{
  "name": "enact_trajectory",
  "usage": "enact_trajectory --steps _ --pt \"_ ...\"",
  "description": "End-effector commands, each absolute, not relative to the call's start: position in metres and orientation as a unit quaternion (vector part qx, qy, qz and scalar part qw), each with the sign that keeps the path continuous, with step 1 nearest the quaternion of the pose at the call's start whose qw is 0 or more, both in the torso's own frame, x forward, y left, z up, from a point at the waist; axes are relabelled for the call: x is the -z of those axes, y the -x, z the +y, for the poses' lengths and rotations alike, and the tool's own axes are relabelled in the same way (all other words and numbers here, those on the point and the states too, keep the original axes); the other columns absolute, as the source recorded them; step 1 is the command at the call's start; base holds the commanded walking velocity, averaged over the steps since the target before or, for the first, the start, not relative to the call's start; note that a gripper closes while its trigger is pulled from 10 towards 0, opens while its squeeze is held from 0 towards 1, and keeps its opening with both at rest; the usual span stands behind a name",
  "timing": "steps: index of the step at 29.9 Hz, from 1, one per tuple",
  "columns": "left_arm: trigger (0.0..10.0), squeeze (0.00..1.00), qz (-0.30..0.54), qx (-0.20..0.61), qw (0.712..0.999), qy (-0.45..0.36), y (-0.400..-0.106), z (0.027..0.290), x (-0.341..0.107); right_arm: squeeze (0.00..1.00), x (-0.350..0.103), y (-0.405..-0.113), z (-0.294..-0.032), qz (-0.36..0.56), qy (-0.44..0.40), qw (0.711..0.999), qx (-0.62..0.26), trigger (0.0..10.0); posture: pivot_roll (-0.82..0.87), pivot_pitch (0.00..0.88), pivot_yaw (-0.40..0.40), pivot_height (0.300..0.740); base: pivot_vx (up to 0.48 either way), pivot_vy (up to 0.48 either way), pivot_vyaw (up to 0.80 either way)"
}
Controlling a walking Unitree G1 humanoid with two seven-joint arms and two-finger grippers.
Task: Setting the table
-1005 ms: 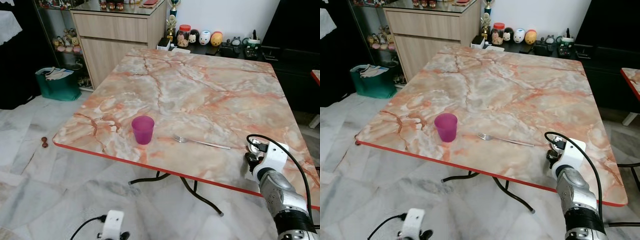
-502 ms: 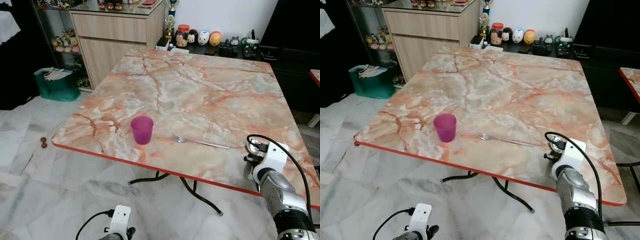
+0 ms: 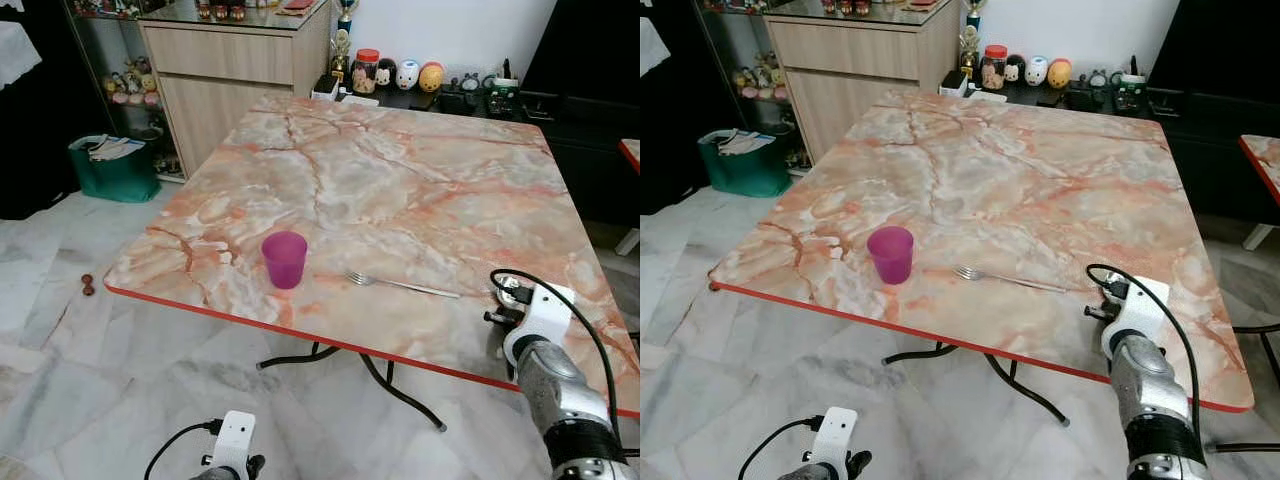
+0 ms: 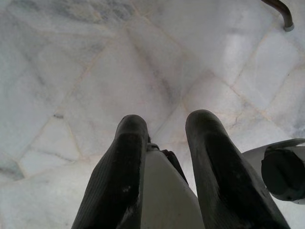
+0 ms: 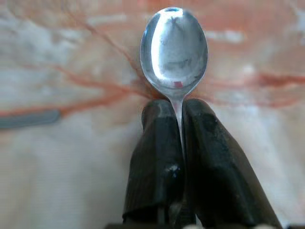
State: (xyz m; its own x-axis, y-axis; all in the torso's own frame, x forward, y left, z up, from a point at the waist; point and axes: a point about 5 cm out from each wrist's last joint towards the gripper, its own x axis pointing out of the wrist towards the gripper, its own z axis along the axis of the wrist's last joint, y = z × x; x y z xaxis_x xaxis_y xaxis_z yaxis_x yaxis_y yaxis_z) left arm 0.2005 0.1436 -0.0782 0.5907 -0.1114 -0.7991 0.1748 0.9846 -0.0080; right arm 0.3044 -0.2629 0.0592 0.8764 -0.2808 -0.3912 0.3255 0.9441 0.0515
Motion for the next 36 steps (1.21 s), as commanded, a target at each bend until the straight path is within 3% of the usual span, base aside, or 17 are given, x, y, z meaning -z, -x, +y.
enact_trajectory --steps 1,5,11,16,22,25,28,36 --pt "10.0 0.0 0.455 0.085 0.885 -0.042 -0.194 0.144 0.082 0.0 -0.081 -0.308 -0.258 0.116 -0.026 0.981 0.152 10.0 0.04 0.0 -0.042 0.74 0.0 0.0 0.0" --pt "10.0 0.0 0.455 0.083 0.886 -0.045 -0.194 0.146 0.082 0.0 -0.099 -0.292 -0.239 0.022 0.001 0.991 0.135 10.0 0.03 0.0 -0.04 0.74 0.0 0.0 0.0" --pt "10.0 0.0 0.456 0.082 0.885 -0.048 -0.192 0.147 0.083 0.0 -0.105 -0.263 -0.229 -0.043 0.053 0.99 0.127 10.0 0.02 0.0 -0.035 0.74 0.0 0.0 0.0" --pt "10.0 0.0 0.456 0.083 0.885 -0.05 -0.192 0.147 0.083 0.0 -0.123 -0.25 -0.219 -0.095 0.05 0.989 0.104 10.0 0.02 0.0 -0.036 0.74 0.0 0.0 0.0" --pt "10.0 0.0 0.453 0.084 0.885 -0.063 -0.192 0.149 0.082 0.0 -0.132 -0.253 -0.219 -0.114 0.045 0.986 0.112 10.0 0.02 0.0 -0.031 0.74 0.0 0.0 0.0" --pt "10.0 0.0 0.449 0.084 0.886 -0.079 -0.186 0.17 0.083 0.0 -0.138 -0.259 -0.226 -0.124 0.005 0.982 0.142 10.0 0.02 0.0 -0.03 0.74 0.0 0.0 0.0" --pt "10.0 0.0 0.451 0.083 0.885 -0.084 -0.184 0.175 0.084 0.0 -0.141 -0.261 -0.226 -0.125 0.001 0.982 0.142 10.0 0.02 0.0 -0.03 0.74 0.0 0.0 0.0" --pt "10.0 0.0 0.447 0.08 0.887 -0.081 -0.182 0.179 0.084 0.0 -0.147 -0.264 -0.223 -0.131 0.006 0.983 0.13 10.0 0.01 0.0 -0.037 0.74 0.0 -0.379 0.0"
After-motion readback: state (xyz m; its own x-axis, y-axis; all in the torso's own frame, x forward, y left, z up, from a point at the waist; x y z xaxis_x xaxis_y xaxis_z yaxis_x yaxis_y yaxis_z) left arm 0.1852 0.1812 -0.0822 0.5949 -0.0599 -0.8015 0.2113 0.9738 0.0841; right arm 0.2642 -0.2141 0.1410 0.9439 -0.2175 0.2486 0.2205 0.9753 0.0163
